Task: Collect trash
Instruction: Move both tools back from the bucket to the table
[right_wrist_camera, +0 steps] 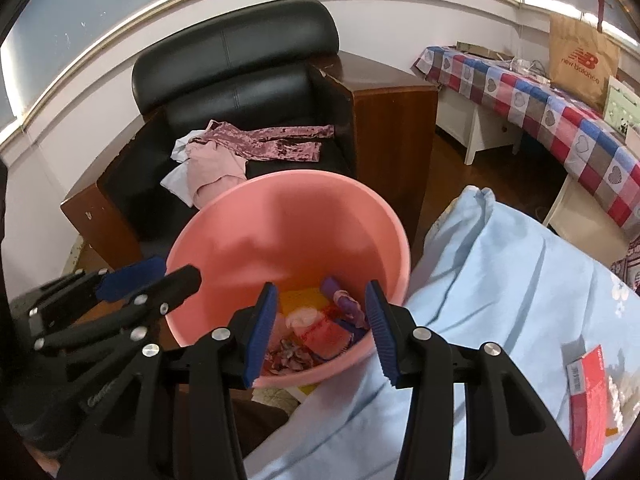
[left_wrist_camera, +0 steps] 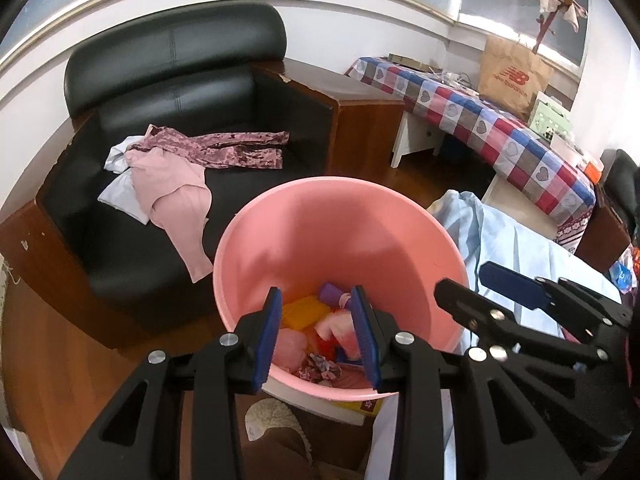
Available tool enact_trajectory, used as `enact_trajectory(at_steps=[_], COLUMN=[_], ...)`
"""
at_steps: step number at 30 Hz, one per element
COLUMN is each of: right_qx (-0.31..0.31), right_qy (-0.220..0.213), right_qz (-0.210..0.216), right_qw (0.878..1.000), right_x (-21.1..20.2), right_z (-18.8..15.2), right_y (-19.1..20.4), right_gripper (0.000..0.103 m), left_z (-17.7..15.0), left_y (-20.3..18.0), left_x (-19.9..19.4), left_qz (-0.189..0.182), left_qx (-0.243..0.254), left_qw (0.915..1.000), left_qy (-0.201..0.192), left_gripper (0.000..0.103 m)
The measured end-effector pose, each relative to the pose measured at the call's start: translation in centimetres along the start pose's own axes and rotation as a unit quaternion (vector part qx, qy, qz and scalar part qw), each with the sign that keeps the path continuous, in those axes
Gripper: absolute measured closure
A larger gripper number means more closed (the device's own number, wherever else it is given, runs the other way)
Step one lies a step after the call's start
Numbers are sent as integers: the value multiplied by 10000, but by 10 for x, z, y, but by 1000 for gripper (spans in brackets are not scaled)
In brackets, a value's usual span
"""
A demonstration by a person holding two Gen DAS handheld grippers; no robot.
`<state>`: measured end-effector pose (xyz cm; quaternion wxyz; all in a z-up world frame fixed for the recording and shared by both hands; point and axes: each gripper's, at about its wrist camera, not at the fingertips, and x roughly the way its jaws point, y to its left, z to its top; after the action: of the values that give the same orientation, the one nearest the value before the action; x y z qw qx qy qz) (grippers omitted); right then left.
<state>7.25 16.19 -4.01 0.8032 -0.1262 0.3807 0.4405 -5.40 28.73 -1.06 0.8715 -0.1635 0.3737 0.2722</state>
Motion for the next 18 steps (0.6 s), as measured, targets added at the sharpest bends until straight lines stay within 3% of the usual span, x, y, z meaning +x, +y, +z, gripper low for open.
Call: enact_trajectory(at_steps=[7,18], right_qx=[-31,177], right_qy=[-2,-54], right_qz=[-12,-445], right_qw=[10000,9988], right_x=[-8,-64], right_z=[-3,-45], right_y=[3,-26], right_gripper=[56,56], left_z=[-4,-23], left_y=[2,-44], left_x=[-3,-20], left_qz=[-38,-460], left_qx=[39,504], left_qw=[10000,9974], left_qy=[66,223], left_gripper=[68,68])
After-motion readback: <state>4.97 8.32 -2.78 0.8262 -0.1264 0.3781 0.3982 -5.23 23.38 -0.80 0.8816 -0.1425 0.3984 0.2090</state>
